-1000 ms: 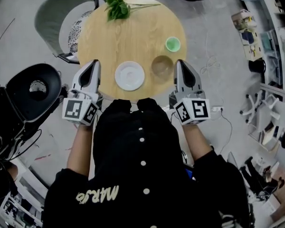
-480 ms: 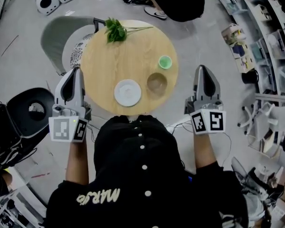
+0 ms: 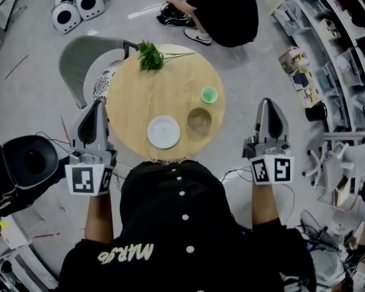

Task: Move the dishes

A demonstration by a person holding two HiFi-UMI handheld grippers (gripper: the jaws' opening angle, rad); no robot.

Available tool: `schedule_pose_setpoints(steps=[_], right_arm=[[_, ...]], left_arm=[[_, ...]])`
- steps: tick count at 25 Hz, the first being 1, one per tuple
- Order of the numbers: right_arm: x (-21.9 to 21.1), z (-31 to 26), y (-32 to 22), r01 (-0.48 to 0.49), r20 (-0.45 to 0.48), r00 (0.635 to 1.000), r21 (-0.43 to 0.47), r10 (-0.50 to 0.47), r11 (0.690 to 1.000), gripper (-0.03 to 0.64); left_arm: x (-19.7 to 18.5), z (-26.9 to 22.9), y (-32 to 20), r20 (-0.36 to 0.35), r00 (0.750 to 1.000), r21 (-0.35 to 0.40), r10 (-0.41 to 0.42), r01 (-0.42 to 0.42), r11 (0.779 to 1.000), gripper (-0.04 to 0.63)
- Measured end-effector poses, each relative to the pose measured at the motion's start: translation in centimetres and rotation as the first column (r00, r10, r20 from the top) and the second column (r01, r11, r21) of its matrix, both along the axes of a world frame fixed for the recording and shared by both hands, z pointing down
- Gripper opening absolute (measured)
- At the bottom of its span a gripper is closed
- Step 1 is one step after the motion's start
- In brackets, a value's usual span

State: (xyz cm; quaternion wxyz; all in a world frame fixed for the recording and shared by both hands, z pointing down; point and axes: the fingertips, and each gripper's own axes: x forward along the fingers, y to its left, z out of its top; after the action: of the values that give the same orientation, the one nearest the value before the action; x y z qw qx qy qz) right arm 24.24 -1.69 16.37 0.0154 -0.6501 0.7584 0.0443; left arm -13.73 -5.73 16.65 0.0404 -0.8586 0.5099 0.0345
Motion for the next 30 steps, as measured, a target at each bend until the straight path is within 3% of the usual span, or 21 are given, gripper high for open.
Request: schedule_pose_setpoints(steps=[5, 8, 16, 21, 30], right_arm=[[0.6, -1.4, 0.7, -0.029, 0.011, 1.0, 0.036, 0.029, 0.999, -0.003], [0.5, -1.3, 0.8, -0.028, 0.014, 1.0, 0.038, 0.028, 0.999, -0.003], [0.3, -0.6, 0.6, -0.036, 0.019, 0.999, 0.021, 0.035, 0.999, -0.003], [0.3, -0.1, 0.6, -0.035, 0.014, 0.999, 0.013, 0.034, 0.999, -0.003], [0.2, 0.1, 0.3, -0.036, 0.011, 0.999, 0.003, 0.036, 0.999, -0.003]], left_arm=[[-1.0, -0.9, 1.1, 0.031, 0.999, 0.024, -0.029, 0.029, 0.999, 0.003], [-1.2, -1.6, 1.4, -0.002, 0.999, 0.033, -0.038, 0.038, 0.999, 0.003], [-1.0, -1.7, 1.4, -0.001, 0.999, 0.027, -0.038, 0.038, 0.999, 0.003], [-1.1, -0.4, 1.3, 0.08, 0.996, 0.027, -0.044, 0.042, 0.999, 0.003], [-0.8, -0.8, 1.0, 0.04, 0.998, 0.018, -0.048, 0.047, 0.999, 0.003]])
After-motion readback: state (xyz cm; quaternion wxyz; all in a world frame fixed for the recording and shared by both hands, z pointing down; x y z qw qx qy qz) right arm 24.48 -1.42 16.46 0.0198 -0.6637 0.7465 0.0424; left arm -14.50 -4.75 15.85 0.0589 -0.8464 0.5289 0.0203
